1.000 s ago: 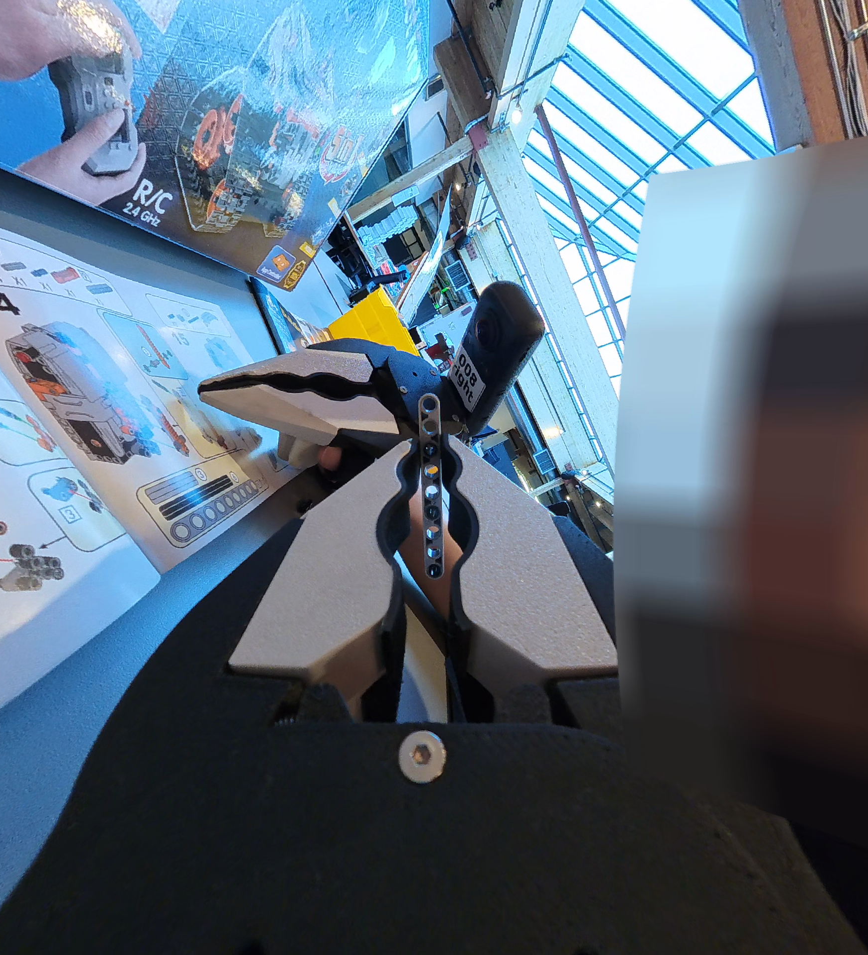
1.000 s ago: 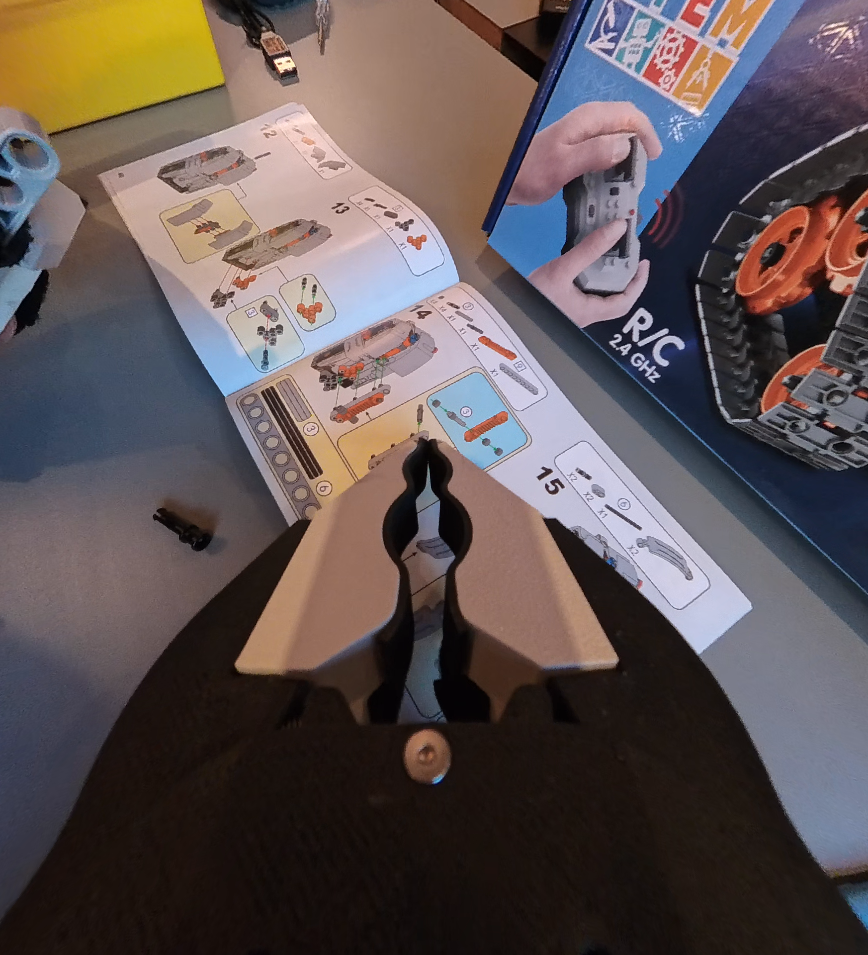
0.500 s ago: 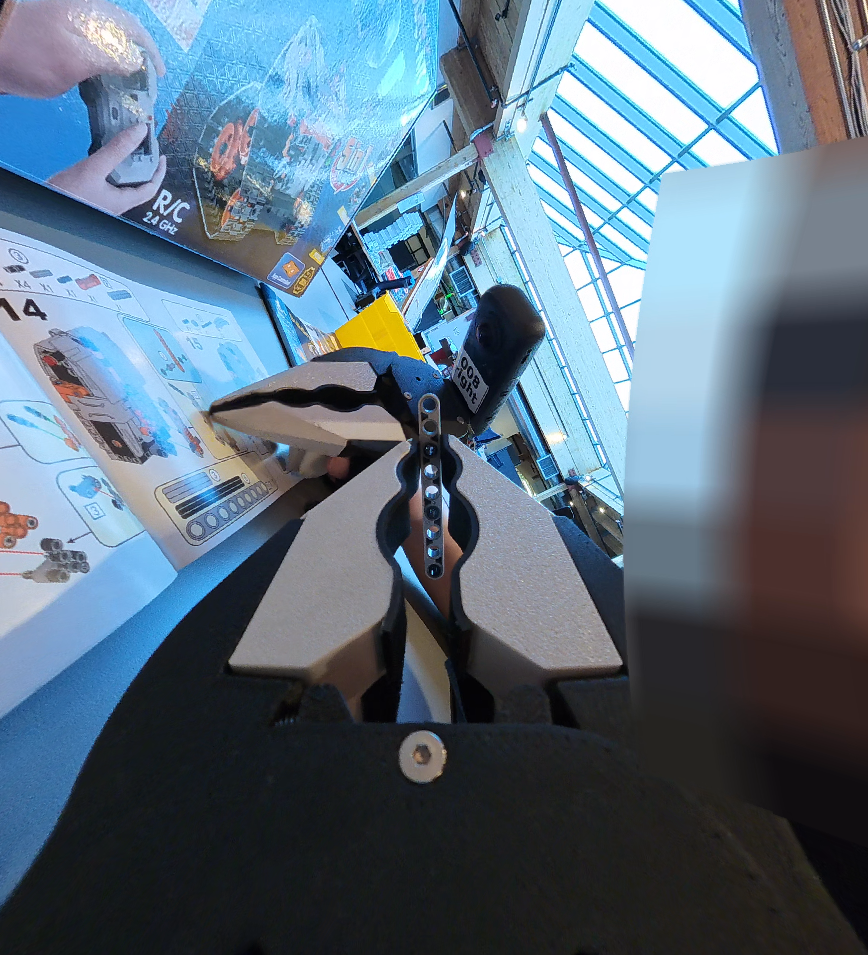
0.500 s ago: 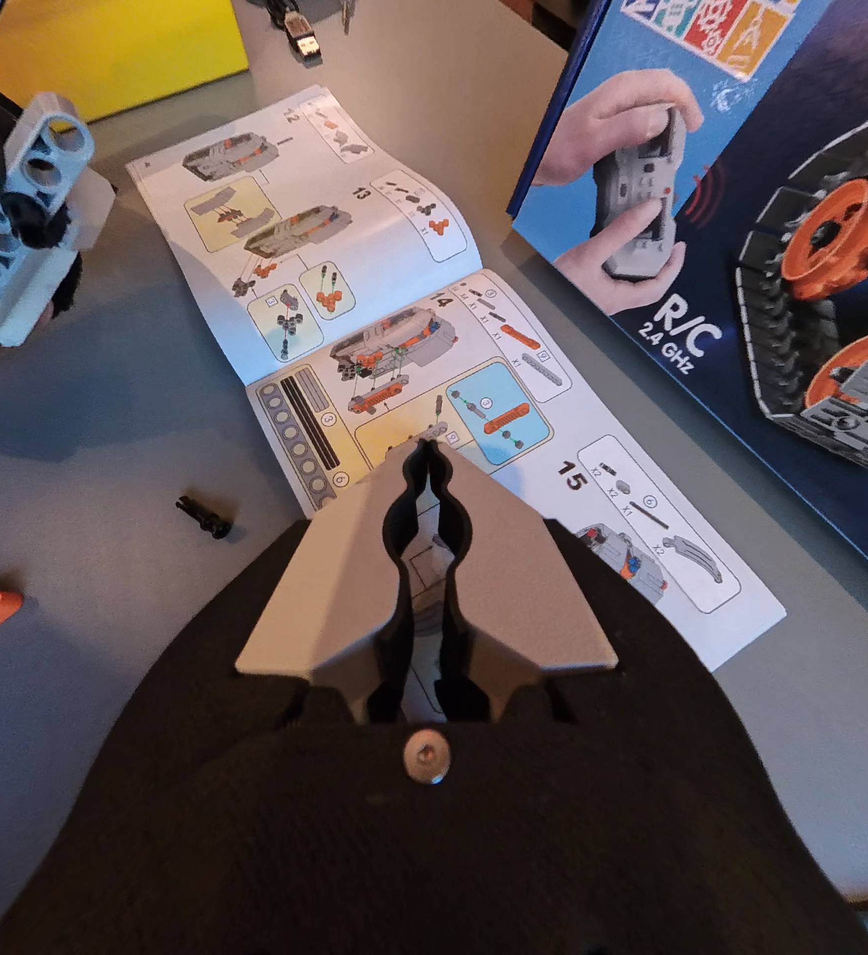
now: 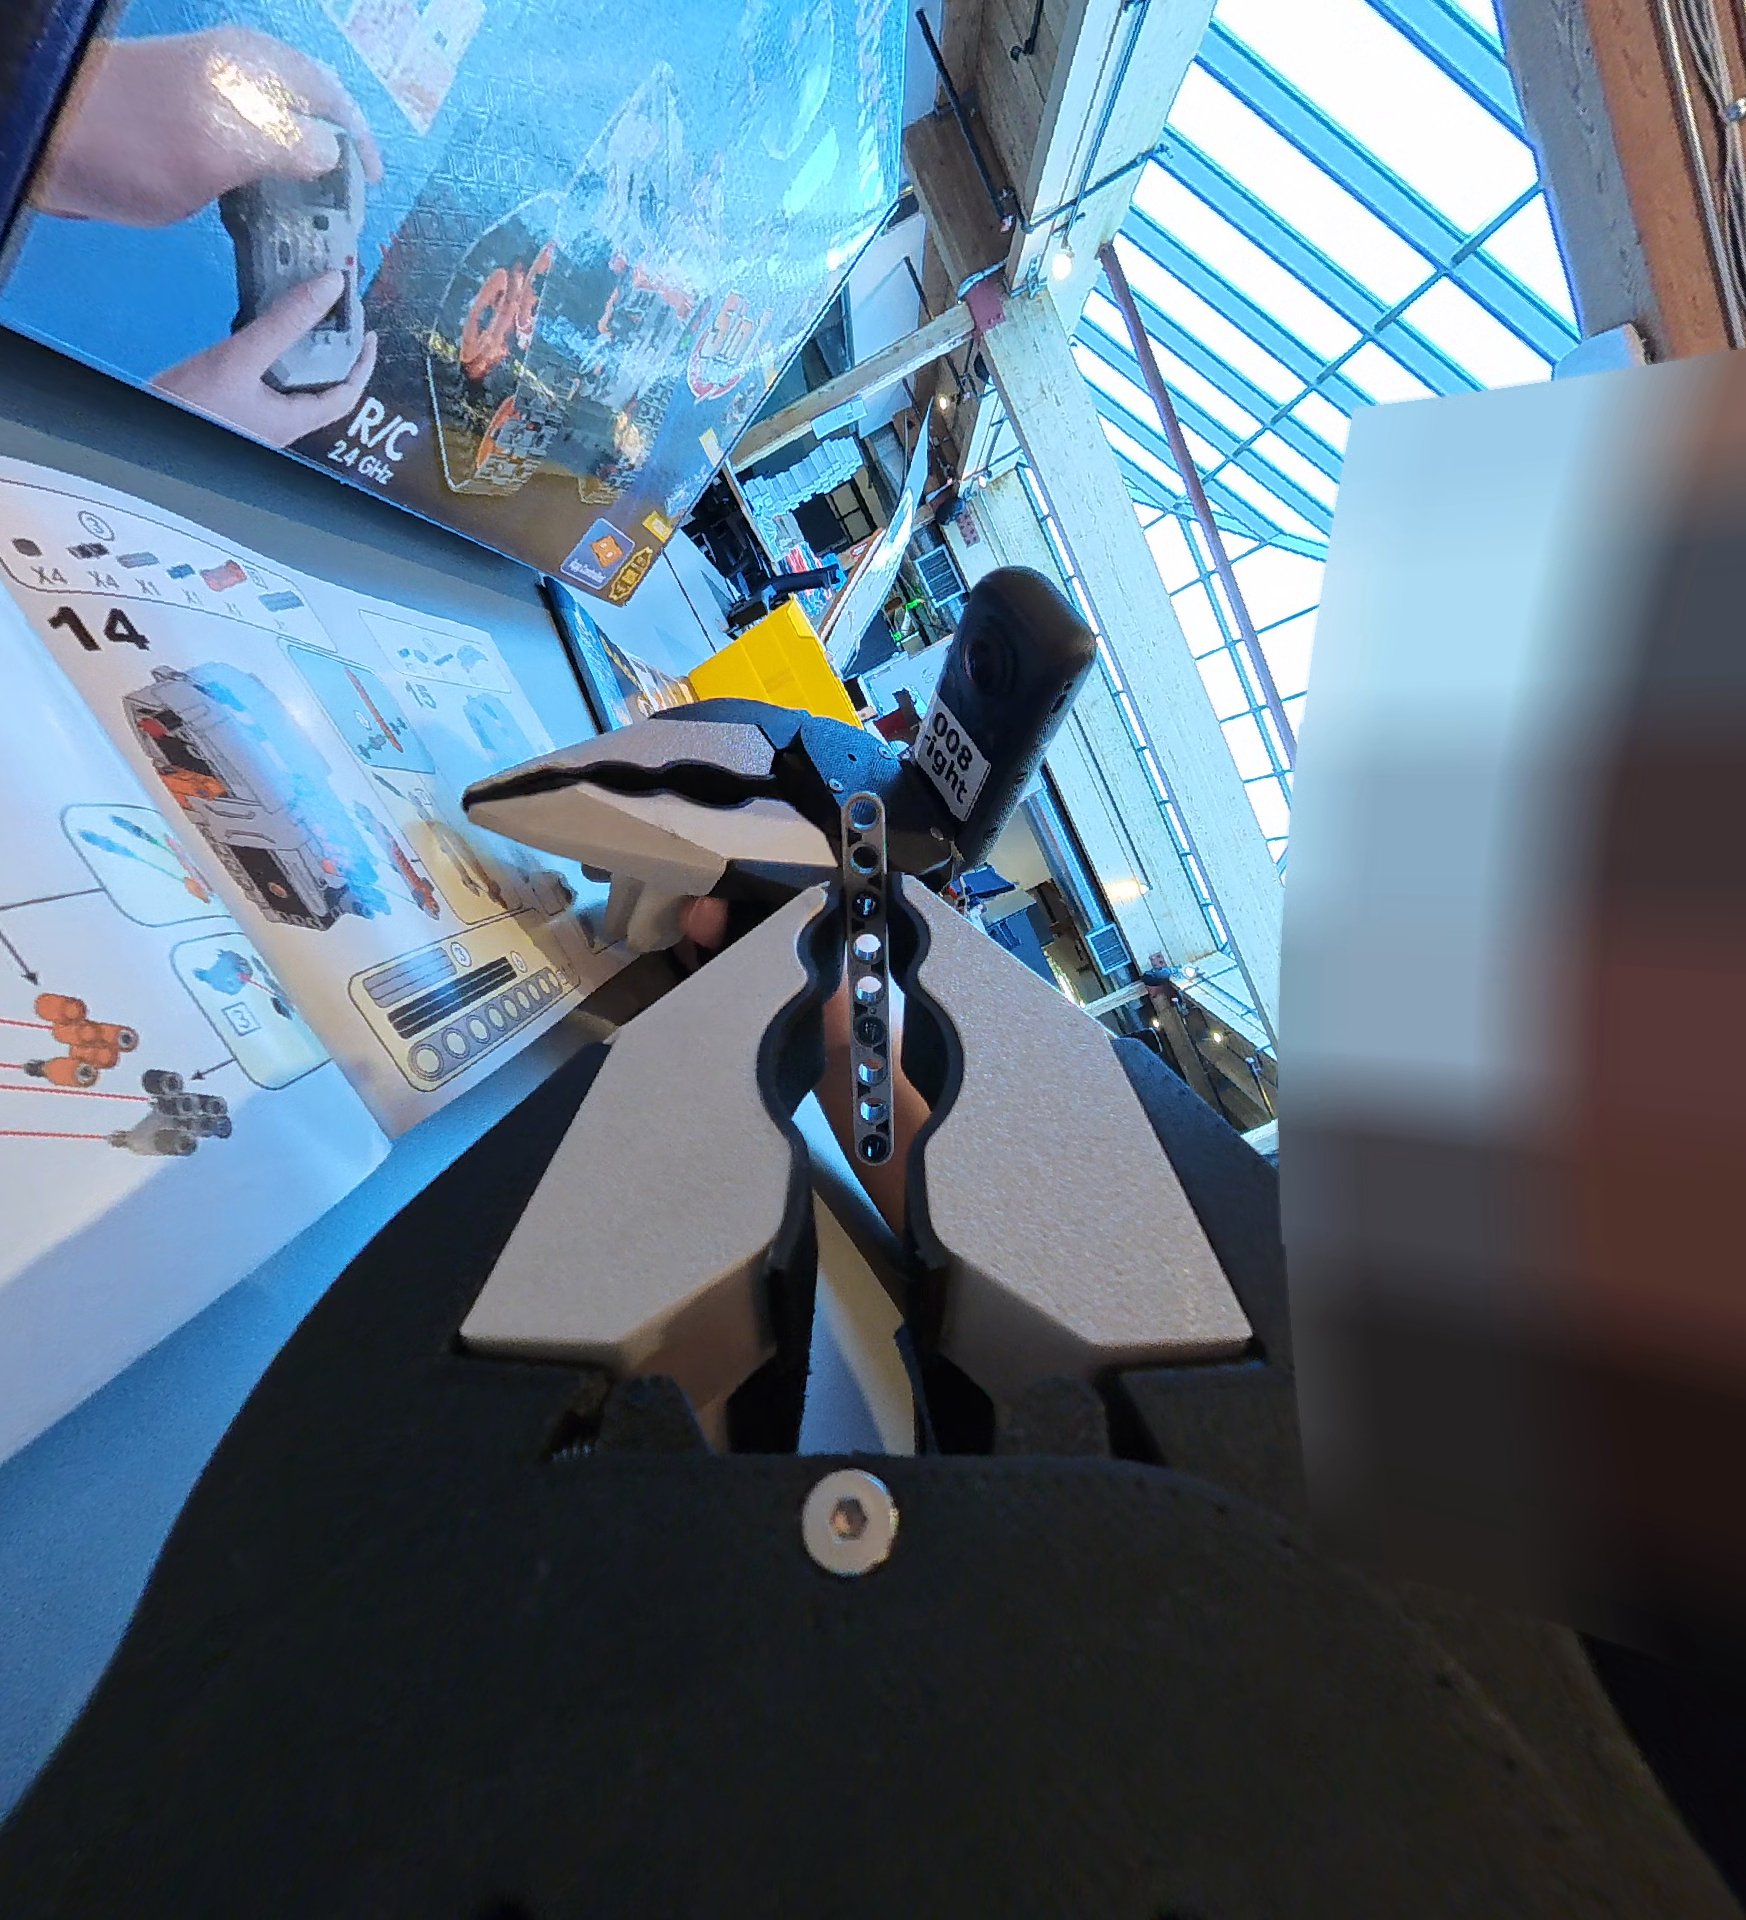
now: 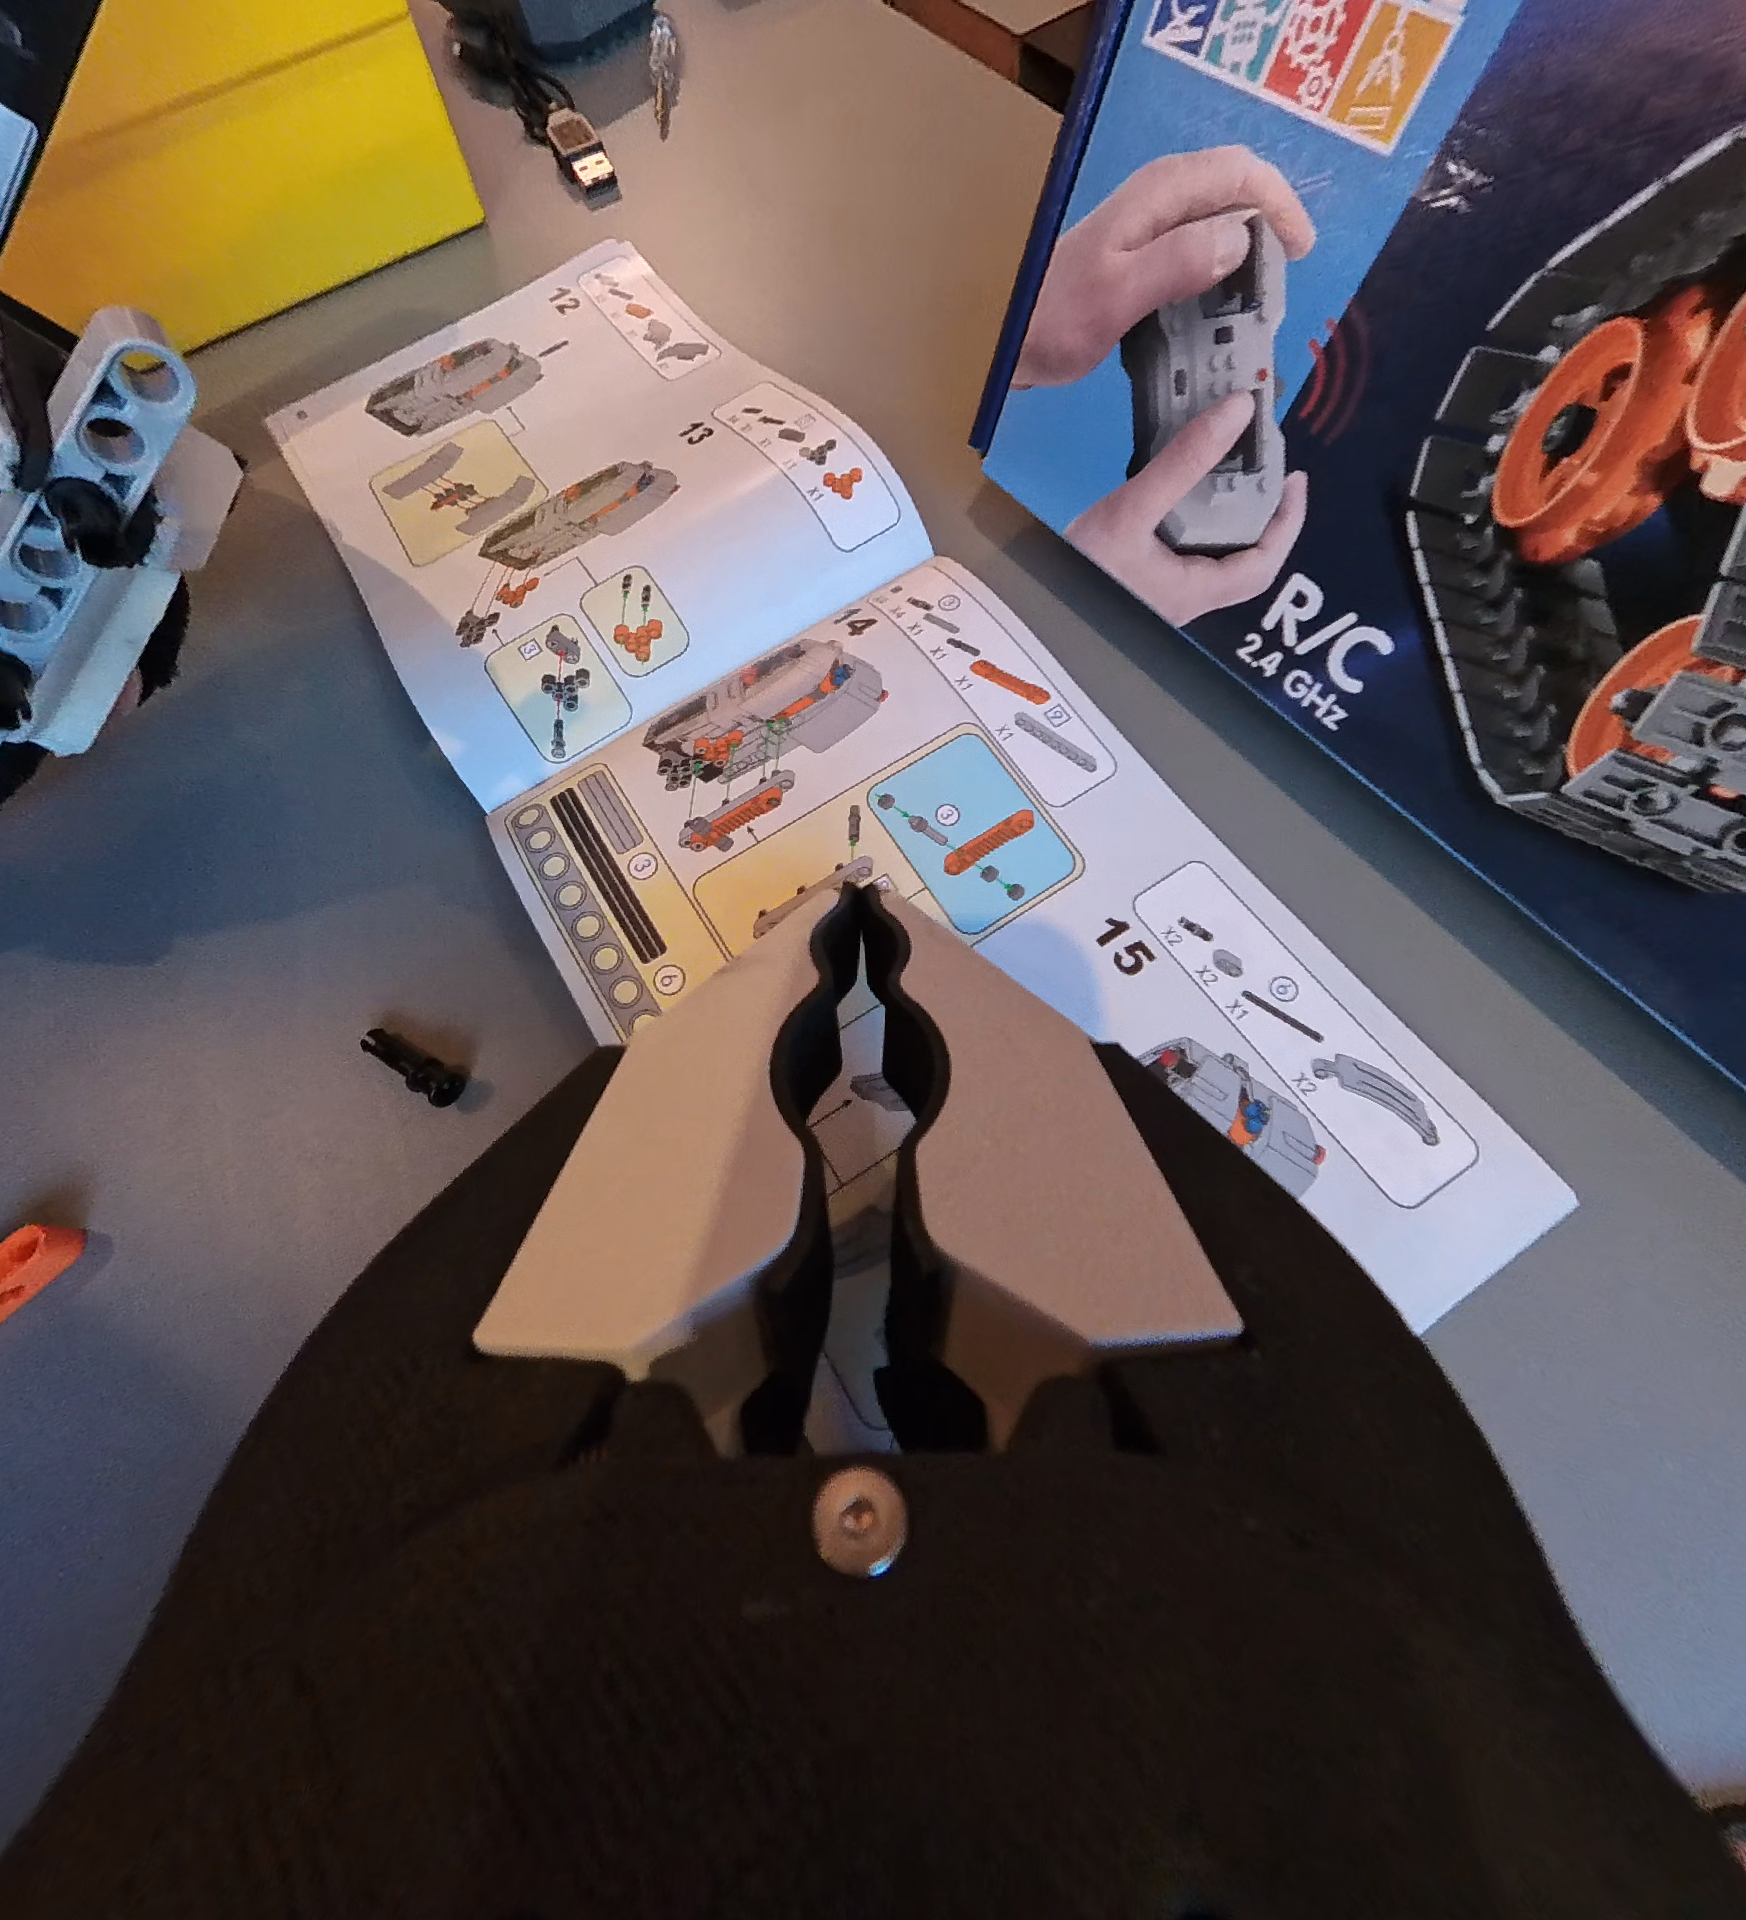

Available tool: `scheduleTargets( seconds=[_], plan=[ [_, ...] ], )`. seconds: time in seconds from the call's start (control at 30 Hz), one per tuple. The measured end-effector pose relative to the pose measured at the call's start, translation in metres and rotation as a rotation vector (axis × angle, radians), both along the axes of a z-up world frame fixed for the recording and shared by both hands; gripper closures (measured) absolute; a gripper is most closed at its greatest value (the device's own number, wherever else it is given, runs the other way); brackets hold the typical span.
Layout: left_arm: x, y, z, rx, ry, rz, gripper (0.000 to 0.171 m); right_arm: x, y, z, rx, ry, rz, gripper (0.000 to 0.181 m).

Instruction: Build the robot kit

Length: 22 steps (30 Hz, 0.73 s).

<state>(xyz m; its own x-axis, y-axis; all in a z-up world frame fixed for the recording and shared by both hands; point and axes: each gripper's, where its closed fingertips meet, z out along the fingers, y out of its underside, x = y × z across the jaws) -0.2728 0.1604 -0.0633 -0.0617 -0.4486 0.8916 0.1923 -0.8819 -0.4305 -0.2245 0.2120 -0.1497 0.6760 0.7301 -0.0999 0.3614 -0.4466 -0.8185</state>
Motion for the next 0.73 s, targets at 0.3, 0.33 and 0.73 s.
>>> scheduleTargets(
  seconds=[0.3, 0.33, 0.73],
  plan=[
    [0.000, 0.000, -0.001, 0.001, 0.005, -0.006, 0.168, 0.001, 0.002, 0.001, -0.026, 0.035, -0.012, 0.181],
    [0.000, 0.000, -0.002, 0.000, 0.003, -0.010, 0.168, 0.001, 0.002, 0.001, -0.026, 0.034, -0.011, 0.181],
    [0.003, -0.008, 0.009, 0.030, -0.053, -0.055, 0.168, 0.002, 0.002, 0.000, -0.032, 0.036, -0.014, 0.181]
  ],
)
